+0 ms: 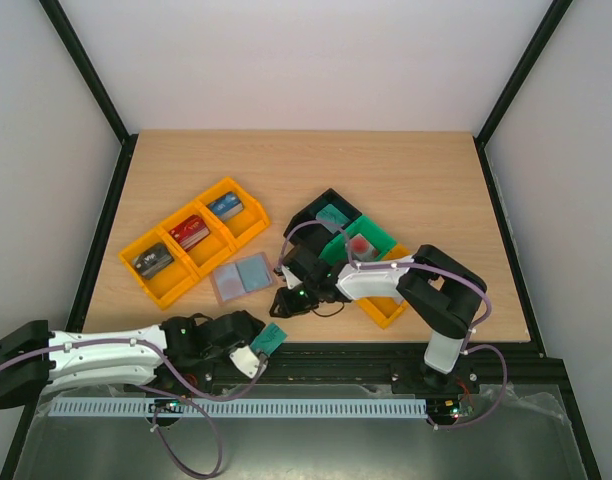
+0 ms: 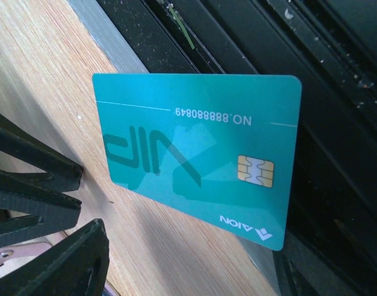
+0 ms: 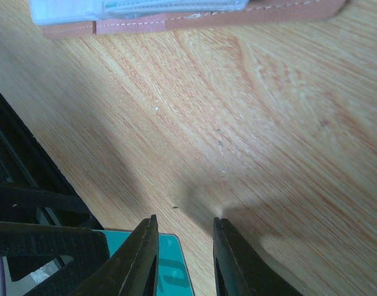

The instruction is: Take the credit cards out of the card holder

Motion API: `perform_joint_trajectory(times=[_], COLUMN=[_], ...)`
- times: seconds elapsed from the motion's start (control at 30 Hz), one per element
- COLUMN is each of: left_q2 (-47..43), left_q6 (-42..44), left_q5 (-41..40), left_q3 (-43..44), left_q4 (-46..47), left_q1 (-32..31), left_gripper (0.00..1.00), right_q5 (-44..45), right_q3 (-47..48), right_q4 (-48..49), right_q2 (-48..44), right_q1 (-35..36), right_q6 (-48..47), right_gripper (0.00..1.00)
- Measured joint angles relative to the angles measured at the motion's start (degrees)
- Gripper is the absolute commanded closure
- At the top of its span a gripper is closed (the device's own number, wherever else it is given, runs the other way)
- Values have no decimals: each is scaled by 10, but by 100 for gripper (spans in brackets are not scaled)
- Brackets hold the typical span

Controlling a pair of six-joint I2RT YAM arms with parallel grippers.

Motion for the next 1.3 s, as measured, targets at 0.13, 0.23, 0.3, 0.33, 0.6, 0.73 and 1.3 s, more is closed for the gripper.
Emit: perform_joint_trajectory(times=[0.13,0.23,0.3,0.33,0.6,0.73,1.3], left_q2=[0,-1,0,0,5,9,-68], left_q6=[2,6,8,9,10,7,-23], left_q5=[6,9,10,11,30,37,-8], left_q3=[-5,-10,-12,-13,-29,-32,-21], left_q4=[9,18,26,30,63,73,153], left_q1=[-1,-2,-2,-2,-4,-5,-1], left_gripper=[34,36,38,41,63,71,98], right_q5=[-6,-11,-13,-14,-24,-26,-31], right_q3=[-6,-8,-9,-9,-12,-12,-15], right_q4=[11,18,21,22,31,33,11], right_q2=[0,0,0,0,0,0,-46], right_q1=[0,0,0,0,0,0,-28], right_q6=[5,9,12,13,19,20,10], right_gripper=[75,75,75,75,76,76,71])
